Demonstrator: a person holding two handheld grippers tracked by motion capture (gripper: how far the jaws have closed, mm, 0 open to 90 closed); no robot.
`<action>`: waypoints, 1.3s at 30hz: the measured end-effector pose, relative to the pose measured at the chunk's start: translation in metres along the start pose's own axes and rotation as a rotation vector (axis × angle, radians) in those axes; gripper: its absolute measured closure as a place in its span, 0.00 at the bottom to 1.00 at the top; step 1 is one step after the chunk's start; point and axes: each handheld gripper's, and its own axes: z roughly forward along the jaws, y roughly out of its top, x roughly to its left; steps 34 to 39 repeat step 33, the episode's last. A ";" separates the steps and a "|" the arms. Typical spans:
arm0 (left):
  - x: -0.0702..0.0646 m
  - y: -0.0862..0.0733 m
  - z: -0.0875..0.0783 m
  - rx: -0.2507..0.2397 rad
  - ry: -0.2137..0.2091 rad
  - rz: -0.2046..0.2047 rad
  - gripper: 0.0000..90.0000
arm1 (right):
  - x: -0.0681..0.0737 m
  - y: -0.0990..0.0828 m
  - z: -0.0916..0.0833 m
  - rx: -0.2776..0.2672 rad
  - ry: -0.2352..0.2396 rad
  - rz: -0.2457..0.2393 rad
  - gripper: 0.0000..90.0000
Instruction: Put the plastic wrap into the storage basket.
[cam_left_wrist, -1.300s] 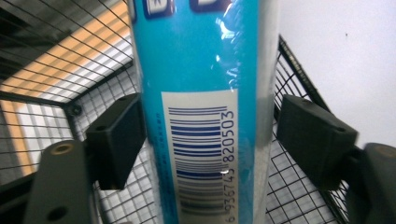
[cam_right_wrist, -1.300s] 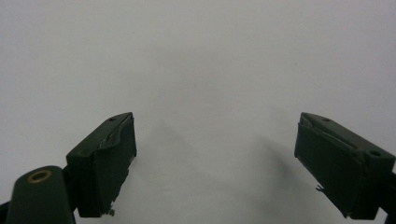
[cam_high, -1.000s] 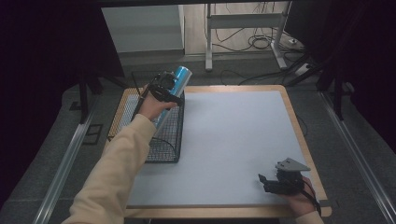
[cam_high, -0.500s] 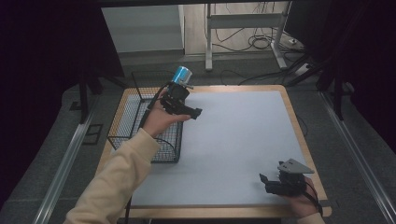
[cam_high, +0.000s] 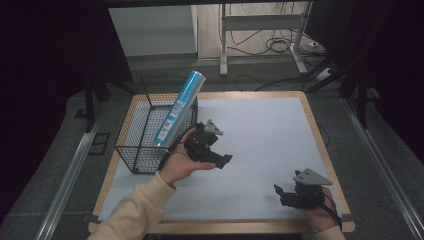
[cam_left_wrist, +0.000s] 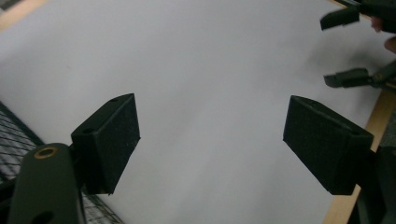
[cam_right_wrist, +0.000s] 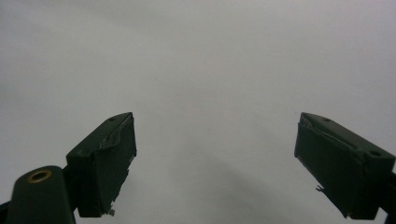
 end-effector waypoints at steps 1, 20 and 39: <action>0.000 0.000 0.000 0.000 0.000 0.000 0.20 | 0.000 0.000 0.000 0.000 0.000 0.000 0.14; -0.012 -0.088 0.047 0.073 -0.036 -0.072 0.20 | -0.001 0.001 0.004 0.000 -0.001 -0.015 0.14; -0.009 -0.092 0.052 0.072 -0.038 -0.086 0.19 | -0.003 0.001 0.003 -0.040 0.010 0.002 0.14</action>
